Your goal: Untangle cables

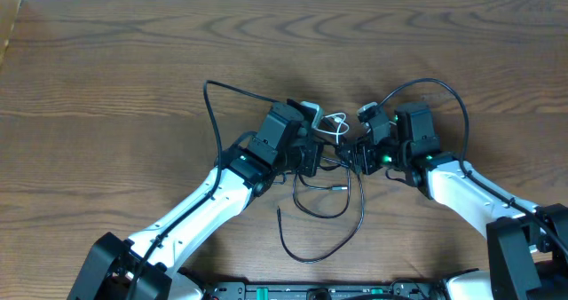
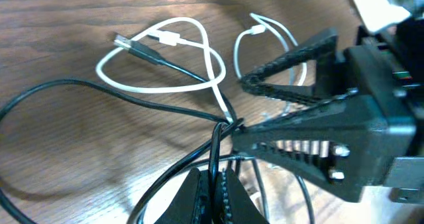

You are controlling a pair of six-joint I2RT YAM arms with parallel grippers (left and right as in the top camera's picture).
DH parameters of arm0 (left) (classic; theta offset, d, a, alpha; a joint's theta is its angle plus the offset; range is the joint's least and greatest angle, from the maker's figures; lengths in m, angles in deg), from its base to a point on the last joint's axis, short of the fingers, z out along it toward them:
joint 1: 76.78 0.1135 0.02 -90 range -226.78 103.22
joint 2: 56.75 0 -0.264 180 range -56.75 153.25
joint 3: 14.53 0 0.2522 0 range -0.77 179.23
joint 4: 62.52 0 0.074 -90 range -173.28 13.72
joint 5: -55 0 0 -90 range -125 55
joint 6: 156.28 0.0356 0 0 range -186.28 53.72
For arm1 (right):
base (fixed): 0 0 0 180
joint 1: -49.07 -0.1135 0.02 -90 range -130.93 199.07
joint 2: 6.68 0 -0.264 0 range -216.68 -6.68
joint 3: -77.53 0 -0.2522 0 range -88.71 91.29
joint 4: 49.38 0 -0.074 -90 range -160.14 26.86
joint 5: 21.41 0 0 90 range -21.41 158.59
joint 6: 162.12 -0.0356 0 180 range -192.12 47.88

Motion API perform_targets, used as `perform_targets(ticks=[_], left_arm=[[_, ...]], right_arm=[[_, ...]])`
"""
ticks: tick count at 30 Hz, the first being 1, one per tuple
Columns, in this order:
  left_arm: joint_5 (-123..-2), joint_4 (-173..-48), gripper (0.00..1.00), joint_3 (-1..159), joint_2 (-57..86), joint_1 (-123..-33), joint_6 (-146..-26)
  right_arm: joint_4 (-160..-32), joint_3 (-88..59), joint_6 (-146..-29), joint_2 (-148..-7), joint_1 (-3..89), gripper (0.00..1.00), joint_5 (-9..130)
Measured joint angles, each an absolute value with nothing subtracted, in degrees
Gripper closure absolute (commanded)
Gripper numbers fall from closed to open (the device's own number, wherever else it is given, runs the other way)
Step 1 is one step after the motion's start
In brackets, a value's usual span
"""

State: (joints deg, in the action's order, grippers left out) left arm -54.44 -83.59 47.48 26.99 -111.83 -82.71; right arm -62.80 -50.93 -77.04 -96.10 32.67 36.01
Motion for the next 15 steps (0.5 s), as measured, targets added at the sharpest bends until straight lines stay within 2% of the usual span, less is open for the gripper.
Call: perform_targets(ticks=[7,15], left_arm=[[-59.2,-82.0,0.93,47.5,27.0,-111.8,-82.7],[-61.9,-81.6,0.93,47.5,27.0,-111.8,-82.8]], right_arm=[[-63.5,-50.9,-77.0,-96.1,30.7,0.42,41.3],[-68.6,-50.9,-79.2,-96.1,29.5,0.4,63.1]])
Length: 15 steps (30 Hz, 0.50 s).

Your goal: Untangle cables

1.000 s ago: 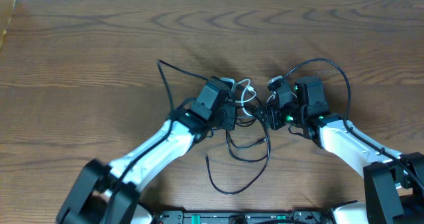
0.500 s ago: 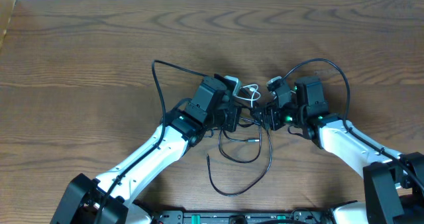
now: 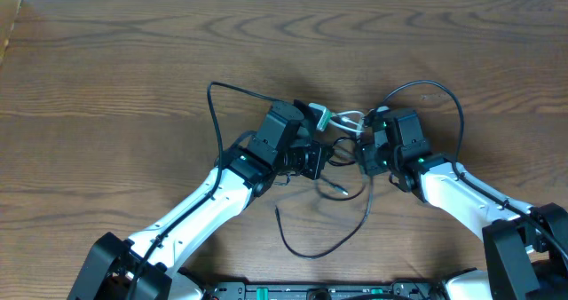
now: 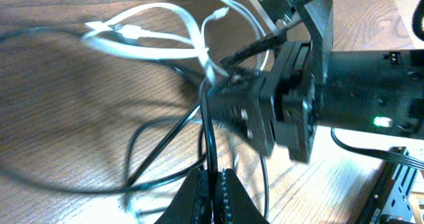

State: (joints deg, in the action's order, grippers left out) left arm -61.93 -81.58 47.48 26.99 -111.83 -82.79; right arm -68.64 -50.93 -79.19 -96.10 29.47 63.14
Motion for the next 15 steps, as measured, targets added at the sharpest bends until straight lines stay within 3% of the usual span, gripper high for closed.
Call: perform_targets(ticks=[6,15], left_arm=[[-62.1,-82.2,0.93,47.5,26.4,-111.8,-82.8],[-56.6,-88.4,0.93,47.6,17.8,-110.2,-82.9]], right_arm=[[-69.6,-50.9,-80.5,-96.1,29.5,0.37,72.5],[-69.5,-50.9,-80.8,-96.2,29.5,0.36,75.3]])
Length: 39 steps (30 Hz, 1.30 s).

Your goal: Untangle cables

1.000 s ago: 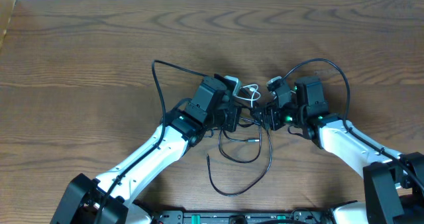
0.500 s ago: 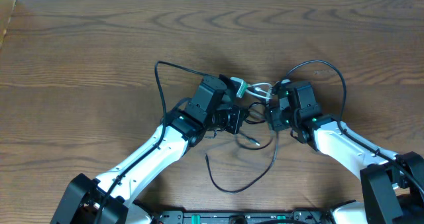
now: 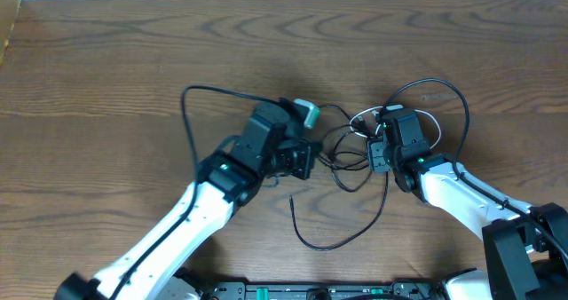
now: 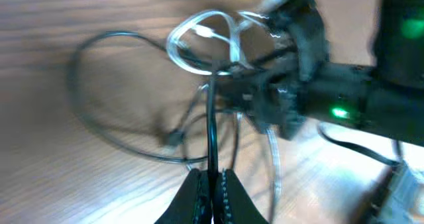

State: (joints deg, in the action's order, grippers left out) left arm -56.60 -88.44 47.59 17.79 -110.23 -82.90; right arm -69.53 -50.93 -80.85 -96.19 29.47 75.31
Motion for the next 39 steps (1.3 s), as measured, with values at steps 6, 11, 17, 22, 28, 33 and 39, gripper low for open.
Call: perform_targets(ticks=[6,11,17,22,28,33,39], left_arm=[[-45.3,-96.4,0.93,47.6,15.6,-109.9,-83.2],[-34.2,-103.6,0.93,47.6,15.6,-109.9,-86.2],[-22.6,-108.9,0.93,47.6,15.6,-109.4,-90.6],[-19.4,-111.2,0.93,47.6,14.7,-106.2,-93.3],[-19.4,-112.1,0.92,47.6,10.9,-102.7,-96.2],[-19.9,-112.5,0.89,47.6,10.6,-102.5,-96.6],[-23.4,-113.2,0.64,47.6,12.3,-102.5,-97.2]], right_arm=[[-69.3,-50.9,-80.9,-96.2,29.5,0.36,74.7],[-69.3,-50.9,-80.8,-96.2,29.5,0.36,74.2],[-69.4,-50.9,-80.9,-96.2,29.5,0.36,74.8],[-69.4,-50.9,-80.9,-96.2,29.5,0.35,75.0],[-69.3,-50.9,-80.9,-96.2,29.5,0.31,75.0],[-67.6,-50.9,-81.1,-96.2,29.5,0.27,71.4],[-67.7,-50.9,-81.1,-94.4,29.5,0.23,62.8]])
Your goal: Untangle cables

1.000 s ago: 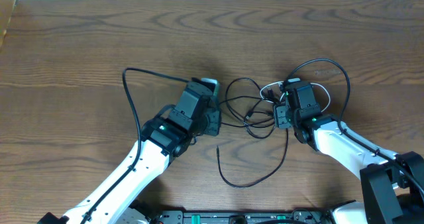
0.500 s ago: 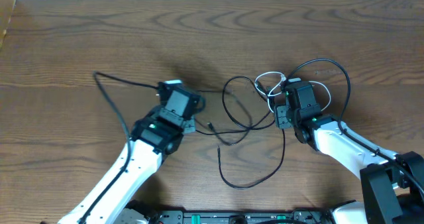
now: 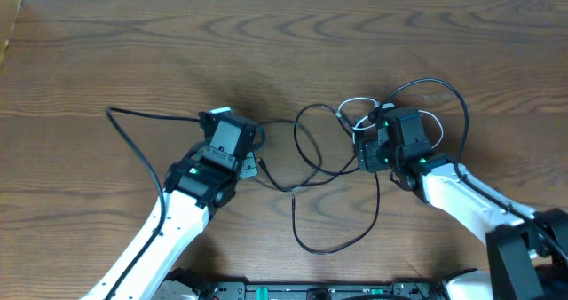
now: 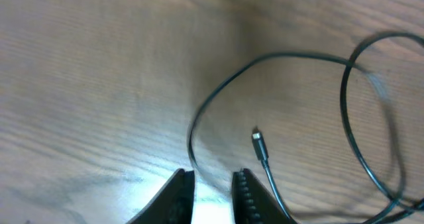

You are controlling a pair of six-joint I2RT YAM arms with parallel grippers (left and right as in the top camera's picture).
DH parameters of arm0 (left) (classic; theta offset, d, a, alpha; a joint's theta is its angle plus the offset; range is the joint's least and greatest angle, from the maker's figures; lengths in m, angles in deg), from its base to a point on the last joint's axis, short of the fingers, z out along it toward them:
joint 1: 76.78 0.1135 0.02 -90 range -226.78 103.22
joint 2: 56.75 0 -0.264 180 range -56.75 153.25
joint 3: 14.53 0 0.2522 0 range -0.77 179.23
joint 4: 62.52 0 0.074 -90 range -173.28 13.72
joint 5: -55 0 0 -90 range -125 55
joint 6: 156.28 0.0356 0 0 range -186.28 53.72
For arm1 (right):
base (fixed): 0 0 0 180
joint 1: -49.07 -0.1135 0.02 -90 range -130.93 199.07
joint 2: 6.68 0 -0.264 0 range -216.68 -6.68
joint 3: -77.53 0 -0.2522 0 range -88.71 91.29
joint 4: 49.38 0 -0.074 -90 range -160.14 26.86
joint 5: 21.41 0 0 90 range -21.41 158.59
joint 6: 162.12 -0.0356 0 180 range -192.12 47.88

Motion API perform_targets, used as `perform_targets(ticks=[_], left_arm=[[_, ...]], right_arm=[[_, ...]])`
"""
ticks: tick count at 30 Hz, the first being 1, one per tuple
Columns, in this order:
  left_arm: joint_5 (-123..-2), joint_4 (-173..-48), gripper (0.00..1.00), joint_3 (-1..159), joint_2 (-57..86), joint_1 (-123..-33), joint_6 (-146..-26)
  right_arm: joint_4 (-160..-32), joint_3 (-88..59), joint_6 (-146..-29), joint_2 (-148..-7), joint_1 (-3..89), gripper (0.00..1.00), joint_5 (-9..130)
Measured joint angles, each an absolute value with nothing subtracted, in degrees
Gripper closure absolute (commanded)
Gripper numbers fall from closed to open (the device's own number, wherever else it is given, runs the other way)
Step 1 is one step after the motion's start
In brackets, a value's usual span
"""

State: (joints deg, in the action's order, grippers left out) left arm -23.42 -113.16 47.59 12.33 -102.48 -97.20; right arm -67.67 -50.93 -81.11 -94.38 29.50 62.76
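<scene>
A thin black cable (image 3: 294, 220) lies in loose loops across the middle of the wooden table. One end of it trails left past my left arm. My left gripper (image 3: 251, 158) is open. In the left wrist view its jaws (image 4: 212, 184) stand apart over the bare wood, and the black cable (image 4: 285, 54) curves down to their tips. A small plug (image 4: 258, 141) lies just ahead. My right gripper (image 3: 362, 151) sits at the right end of the loops. It looks closed on the white cable (image 3: 348, 105), which bunches around it.
The brown wooden table (image 3: 89, 51) extends far to the left and back. A pale strip marks its far edge. A large black loop (image 3: 461, 114) arcs over my right wrist. Both forearms come in from the near edge.
My left gripper has opened and released the black cable, and now sits farther left. The cable is stretched out leftward in wider loops. The right gripper stays where it was with the white cable.
Both grippers first met at a tight knot of black and white cable, with the left shut on the black one. They then moved apart: the left went left with the black cable and the right kept the white. Now the black cable lies spread out and released.
</scene>
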Motion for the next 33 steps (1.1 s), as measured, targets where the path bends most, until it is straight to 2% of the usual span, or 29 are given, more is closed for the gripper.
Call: perform_targets(ticks=[2,3,5,7,8,11,13,33], left_arm=[[-24.7,-113.4,0.47,47.6,13.9,-102.5,-97.7],[-25.3,-113.4,0.41,47.6,14.8,-102.5,-97.7],[-26.1,-113.4,0.37,47.6,16.6,-102.4,-97.6],[-26.7,-113.4,0.36,47.6,17.8,-102.4,-97.9],[-27.1,-113.4,0.35,47.6,18.3,-102.4,-97.8],[-28.5,-113.3,0.22,47.6,19.3,-102.4,-97.8],[-29.1,-113.4,0.03,47.6,19.6,-102.4,-97.8],[-30.0,-113.4,0.01,47.6,19.6,-102.4,-97.8]], right_arm=[[-68.2,-50.9,-81.1,-92.8,29.5,0.23,60.3],[-68.5,-50.9,-81.1,-91.7,29.5,0.23,59.0],[-68.6,-50.9,-81.1,-90.7,29.5,0.17,57.6],[-68.9,-50.9,-81.0,-90.5,29.5,0.01,56.7],[-69.1,-50.9,-81.0,-90.5,29.5,0.01,56.4],[-70.3,-50.9,-81.1,-90.5,29.5,0.01,55.9],[-72.0,-50.9,-81.1,-90.5,29.5,0.01,55.5],[-73.6,-50.9,-81.1,-90.5,29.5,0.01,55.3]])
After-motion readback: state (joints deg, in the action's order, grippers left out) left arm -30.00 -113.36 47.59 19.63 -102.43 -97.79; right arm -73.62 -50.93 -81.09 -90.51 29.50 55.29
